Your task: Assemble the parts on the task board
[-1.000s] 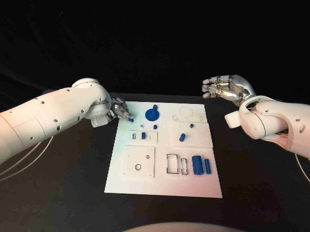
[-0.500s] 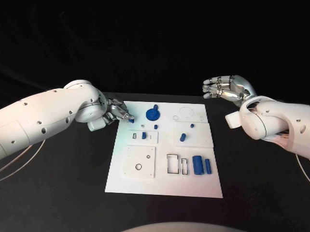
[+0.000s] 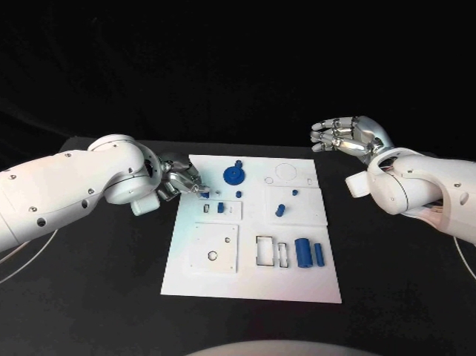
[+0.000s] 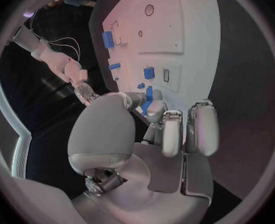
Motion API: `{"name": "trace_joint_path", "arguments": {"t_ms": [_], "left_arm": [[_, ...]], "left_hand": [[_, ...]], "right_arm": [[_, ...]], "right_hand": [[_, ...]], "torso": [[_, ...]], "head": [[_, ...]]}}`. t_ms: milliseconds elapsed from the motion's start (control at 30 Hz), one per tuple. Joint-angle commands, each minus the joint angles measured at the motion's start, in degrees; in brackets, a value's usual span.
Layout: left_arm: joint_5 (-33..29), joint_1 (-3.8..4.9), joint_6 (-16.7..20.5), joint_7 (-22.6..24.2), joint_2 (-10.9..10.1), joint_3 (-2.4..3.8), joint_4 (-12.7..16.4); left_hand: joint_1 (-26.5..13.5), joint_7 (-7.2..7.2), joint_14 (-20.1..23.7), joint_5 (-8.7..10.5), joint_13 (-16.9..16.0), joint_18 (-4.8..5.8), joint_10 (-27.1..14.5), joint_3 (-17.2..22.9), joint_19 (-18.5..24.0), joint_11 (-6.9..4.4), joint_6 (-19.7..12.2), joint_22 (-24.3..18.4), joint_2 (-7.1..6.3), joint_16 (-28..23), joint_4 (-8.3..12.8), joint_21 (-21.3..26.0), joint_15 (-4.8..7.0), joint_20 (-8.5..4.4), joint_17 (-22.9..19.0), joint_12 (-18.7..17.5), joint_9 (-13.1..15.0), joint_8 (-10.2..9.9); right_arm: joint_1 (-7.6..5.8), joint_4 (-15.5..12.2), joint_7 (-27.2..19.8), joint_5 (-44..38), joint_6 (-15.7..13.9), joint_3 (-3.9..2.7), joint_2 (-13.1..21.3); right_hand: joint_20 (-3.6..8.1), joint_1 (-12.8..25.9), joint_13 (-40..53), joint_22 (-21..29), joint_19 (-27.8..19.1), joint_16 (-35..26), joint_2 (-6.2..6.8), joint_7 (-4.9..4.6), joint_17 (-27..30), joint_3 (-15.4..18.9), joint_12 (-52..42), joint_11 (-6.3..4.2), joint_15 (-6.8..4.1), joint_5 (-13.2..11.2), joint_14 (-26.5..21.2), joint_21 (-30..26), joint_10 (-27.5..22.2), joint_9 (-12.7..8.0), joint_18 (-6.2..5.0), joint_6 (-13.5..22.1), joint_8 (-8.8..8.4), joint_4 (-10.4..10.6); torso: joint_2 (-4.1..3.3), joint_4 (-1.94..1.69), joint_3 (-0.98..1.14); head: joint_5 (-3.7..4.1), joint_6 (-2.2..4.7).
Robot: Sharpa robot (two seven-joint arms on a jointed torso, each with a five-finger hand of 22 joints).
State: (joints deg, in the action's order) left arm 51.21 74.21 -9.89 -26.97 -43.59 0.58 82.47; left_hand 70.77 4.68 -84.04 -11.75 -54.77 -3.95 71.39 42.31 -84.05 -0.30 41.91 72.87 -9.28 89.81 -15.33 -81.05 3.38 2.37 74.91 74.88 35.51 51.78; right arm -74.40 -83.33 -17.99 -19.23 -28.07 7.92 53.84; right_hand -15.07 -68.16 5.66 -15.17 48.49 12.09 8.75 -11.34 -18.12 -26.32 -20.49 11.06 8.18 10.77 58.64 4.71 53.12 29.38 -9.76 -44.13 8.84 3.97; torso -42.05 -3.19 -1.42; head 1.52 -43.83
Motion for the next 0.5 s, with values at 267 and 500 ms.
{"name": "trace_joint_path", "arguments": {"t_ms": [267, 500], "left_arm": [[6.58, -0.83, -0.71, 0.32, -0.32, -0.13, 1.97], [8.93, -1.10, -1.52, -0.53, 0.52, -0.62, 1.84]], "left_hand": [[-0.31, -0.75, -5.96, -0.58, -0.87, 0.52, 0.98, 9.09, -0.60, -0.16, 1.40, 0.25, -0.66, 0.19, 8.34, -0.35, 0.65, -0.34, 15.09, 0.66, 0.03, 0.48], [-0.66, -0.88, -5.96, -0.99, -1.33, 0.80, 1.41, 9.63, -1.07, -0.29, 1.65, 1.65, -0.98, 0.19, 8.56, -1.08, 0.77, -0.44, 15.09, 0.87, 0.05, 0.63]], "right_arm": [[0.13, 0.10, -0.24, -0.13, 0.99, 0.01, -0.06], [0.17, 0.12, -0.21, -0.13, 0.99, 0.01, -0.10]], "right_hand": [[-0.23, 0.44, -0.05, 0.05, 0.01, -0.23, -0.27, -3.57, 0.05, 0.34, 0.04, 0.02, 0.22, 0.20, -0.15, -0.26, -0.36, -0.09, -0.79, 0.42, -0.24, -0.11], [-0.24, 0.45, -0.11, 0.13, 0.01, -0.27, -0.32, -3.57, 0.08, 0.38, 0.02, 0.02, 0.22, 0.24, -0.12, -0.30, -0.36, -0.10, -0.78, 0.41, -0.25, -0.11]], "torso": [[-0.03, 0.02, 0.00], [-0.07, 0.06, 0.01]], "head": [[-0.20, -0.05], [-0.34, -0.14]]}}
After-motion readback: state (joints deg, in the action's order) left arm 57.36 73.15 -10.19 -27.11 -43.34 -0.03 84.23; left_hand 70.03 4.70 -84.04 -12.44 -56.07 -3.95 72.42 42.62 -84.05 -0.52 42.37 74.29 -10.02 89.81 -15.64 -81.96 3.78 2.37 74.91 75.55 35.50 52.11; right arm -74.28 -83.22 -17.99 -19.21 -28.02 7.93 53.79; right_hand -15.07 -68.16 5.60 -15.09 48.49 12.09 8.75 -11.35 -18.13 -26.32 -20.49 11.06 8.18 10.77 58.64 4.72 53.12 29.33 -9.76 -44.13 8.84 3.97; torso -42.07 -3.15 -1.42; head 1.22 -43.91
